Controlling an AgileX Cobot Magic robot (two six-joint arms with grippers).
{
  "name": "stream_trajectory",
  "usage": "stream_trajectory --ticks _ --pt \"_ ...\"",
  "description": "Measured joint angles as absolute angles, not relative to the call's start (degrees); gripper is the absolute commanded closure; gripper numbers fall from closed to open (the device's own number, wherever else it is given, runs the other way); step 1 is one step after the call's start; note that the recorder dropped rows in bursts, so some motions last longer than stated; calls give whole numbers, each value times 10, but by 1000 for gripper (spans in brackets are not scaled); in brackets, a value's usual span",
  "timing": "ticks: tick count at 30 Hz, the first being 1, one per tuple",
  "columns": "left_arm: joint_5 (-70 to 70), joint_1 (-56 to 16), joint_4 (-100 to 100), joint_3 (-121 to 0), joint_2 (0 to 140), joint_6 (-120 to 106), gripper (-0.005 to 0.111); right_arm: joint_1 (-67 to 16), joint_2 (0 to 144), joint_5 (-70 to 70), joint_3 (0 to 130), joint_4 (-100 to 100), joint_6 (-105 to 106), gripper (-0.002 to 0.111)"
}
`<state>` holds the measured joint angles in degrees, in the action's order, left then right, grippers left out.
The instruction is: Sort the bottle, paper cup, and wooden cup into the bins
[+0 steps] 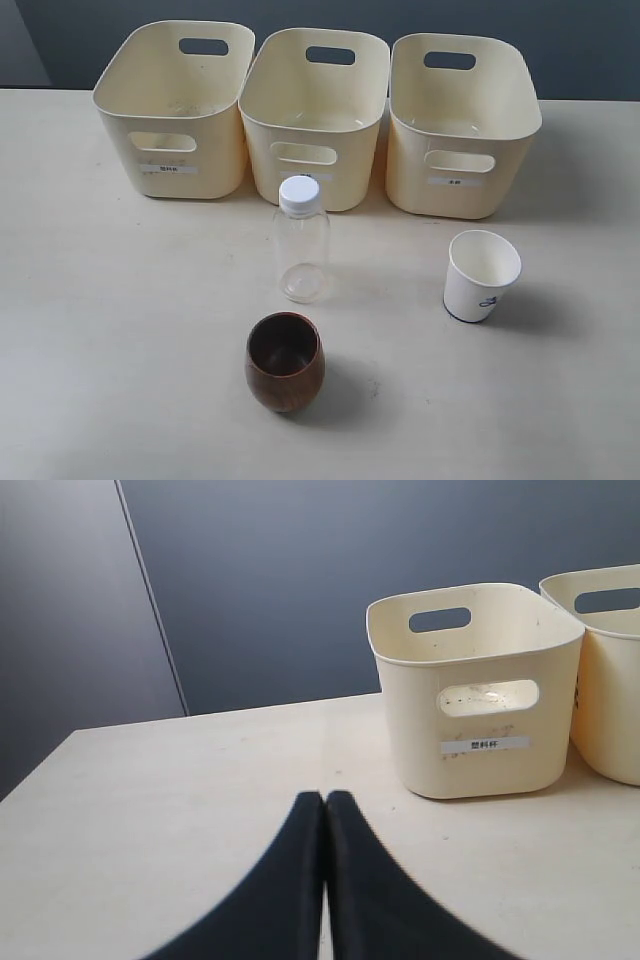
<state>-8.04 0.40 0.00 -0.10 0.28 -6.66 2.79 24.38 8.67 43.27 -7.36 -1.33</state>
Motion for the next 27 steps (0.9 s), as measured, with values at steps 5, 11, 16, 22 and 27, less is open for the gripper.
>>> stream_trajectory --ticks 5,11,16,22,27 --pt "-80 4 0 -1 3 -67 107 -38 377 275 563 -210 268 109" --pt "-80 4 0 -1 3 -67 107 -91 490 479 618 -414 489 109" --pt "-80 4 0 -1 3 -67 107 -117 563 568 622 -428 519 109" --pt "-80 4 0 -1 3 -67 107 -147 625 584 622 -394 527 109" --pt "-80 4 0 -1 3 -67 107 -170 667 593 622 -287 495 109"
